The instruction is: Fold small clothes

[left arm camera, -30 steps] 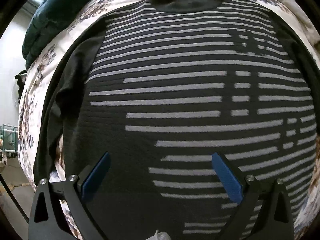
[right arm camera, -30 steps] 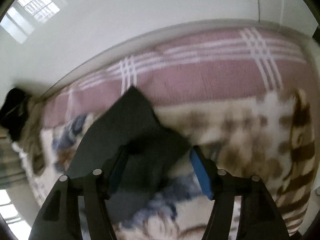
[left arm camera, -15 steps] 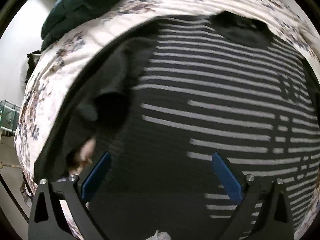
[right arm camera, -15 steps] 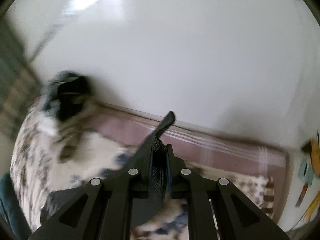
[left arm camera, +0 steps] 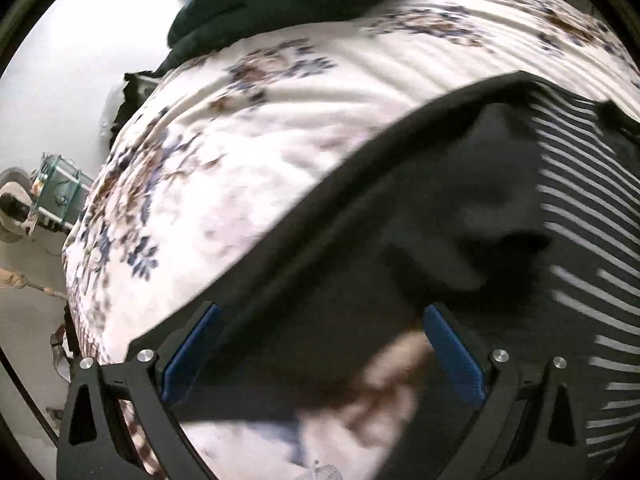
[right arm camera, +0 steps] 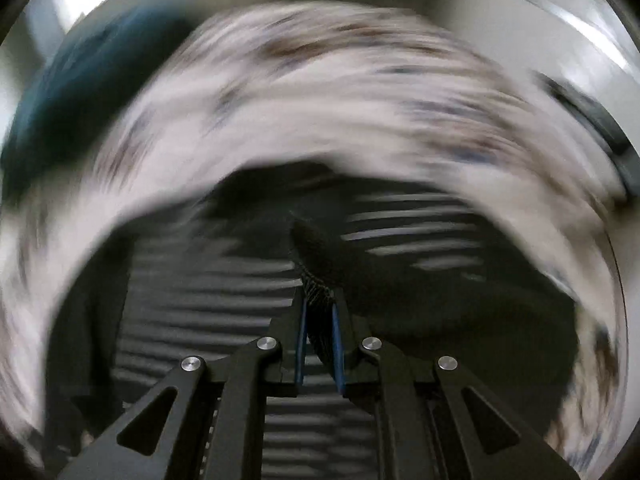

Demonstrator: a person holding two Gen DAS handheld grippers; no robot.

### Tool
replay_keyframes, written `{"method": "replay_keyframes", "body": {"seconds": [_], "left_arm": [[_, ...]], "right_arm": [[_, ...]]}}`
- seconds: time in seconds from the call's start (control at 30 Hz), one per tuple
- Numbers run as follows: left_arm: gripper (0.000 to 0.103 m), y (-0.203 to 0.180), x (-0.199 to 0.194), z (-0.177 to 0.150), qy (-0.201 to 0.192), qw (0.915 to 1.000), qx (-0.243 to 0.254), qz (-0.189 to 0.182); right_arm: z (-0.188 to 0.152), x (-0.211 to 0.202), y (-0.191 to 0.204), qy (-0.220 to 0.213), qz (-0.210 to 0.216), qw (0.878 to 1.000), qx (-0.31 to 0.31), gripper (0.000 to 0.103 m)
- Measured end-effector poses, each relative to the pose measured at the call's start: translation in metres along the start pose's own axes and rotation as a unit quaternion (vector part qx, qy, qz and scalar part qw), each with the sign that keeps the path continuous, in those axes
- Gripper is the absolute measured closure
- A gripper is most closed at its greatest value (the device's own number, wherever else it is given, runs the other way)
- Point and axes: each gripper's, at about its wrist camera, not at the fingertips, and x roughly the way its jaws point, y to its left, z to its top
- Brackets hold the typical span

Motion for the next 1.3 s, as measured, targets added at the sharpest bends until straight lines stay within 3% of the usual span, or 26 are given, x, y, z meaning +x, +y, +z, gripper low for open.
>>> {"method": "replay_keyframes", "body": {"seconds": [0.03, 0.17, 0.27, 0.33, 0.37, 0.43, 0.5, 0.57, 0.63, 0.77, 0.87, 0.93, 1.0, 1.07, 1.2, 1.23, 1.3], "left_arm": [[0.0, 0.009, 0.003, 0.001, 0.0, 1.0, -0.005, -0.001], [0.0, 0.039, 0.016, 0.004, 0.008, 0.9997, -0.021, -0.006], [0.0, 0.053, 0.019, 0.01, 0.013, 0.9992, -0.034, -0.017], [0.0, 0.059, 0.018, 0.016, 0.014, 0.9986, -0.04, -0.032], [0.0, 0.059, 0.016, 0.019, 0.013, 0.9983, -0.041, -0.038], [0.0, 0.059, 0.01, 0.026, 0.008, 0.9978, -0.039, -0.053], [0.0, 0.054, 0.004, 0.036, -0.003, 0.9975, -0.03, -0.064], [0.0, 0.041, -0.004, 0.049, -0.009, 0.9958, -0.018, -0.089], [0.0, 0.026, -0.008, 0.061, -0.013, 0.9935, -0.008, -0.113], [0.0, -0.027, -0.008, 0.087, -0.014, 0.9866, 0.026, -0.16], [0.0, -0.071, -0.001, 0.098, -0.022, 0.9841, 0.056, -0.167], [0.0, -0.087, 0.005, 0.102, -0.023, 0.9836, 0.067, -0.166], [0.0, -0.1, 0.011, 0.101, -0.025, 0.9844, 0.074, -0.158], [0.0, -0.099, 0.015, 0.096, -0.017, 0.9856, 0.071, -0.152], [0.0, -0.051, 0.005, 0.077, -0.001, 0.9871, 0.022, -0.158], [0.0, -0.037, 0.001, 0.071, 0.003, 0.9872, 0.008, -0.159], [0.0, 0.011, -0.011, 0.047, 0.017, 0.9855, -0.038, -0.164]], "right_arm": [[-0.001, 0.011, 0.044, 0.001, -0.001, 0.999, -0.039, 0.092], [-0.012, 0.02, 0.137, 0.006, 0.017, 0.994, -0.107, 0.092], [-0.025, 0.021, 0.175, 0.019, 0.03, 0.99, -0.137, 0.092], [-0.033, 0.025, 0.178, 0.045, 0.043, 0.987, -0.149, 0.089], [-0.032, 0.022, 0.172, 0.064, 0.059, 0.986, -0.143, 0.088], [-0.03, 0.017, 0.148, 0.088, 0.132, 0.983, -0.094, 0.078], [-0.034, 0.0, 0.113, 0.102, 0.18, 0.978, -0.025, 0.046], [-0.047, -0.02, 0.063, 0.102, 0.202, 0.972, 0.055, 0.043], [-0.062, -0.033, 0.01, 0.103, 0.179, 0.971, 0.123, 0.042], [-0.108, -0.051, -0.102, 0.098, 0.08, 0.963, 0.24, 0.042], [-0.138, -0.046, -0.172, 0.094, 0.042, 0.943, 0.315, 0.042], [-0.147, -0.032, -0.207, 0.089, 0.008, 0.941, 0.328, 0.042], [-0.153, -0.01, -0.221, 0.116, -0.032, 0.942, 0.312, 0.046], [-0.164, 0.013, -0.233, 0.167, -0.042, 0.936, 0.308, 0.051], [-0.163, -0.007, -0.223, 0.162, -0.061, 0.951, 0.256, 0.049], [-0.162, -0.021, -0.216, 0.155, -0.068, 0.957, 0.238, 0.046], [-0.161, -0.04, -0.203, 0.147, -0.078, 0.962, 0.215, 0.024]]}}
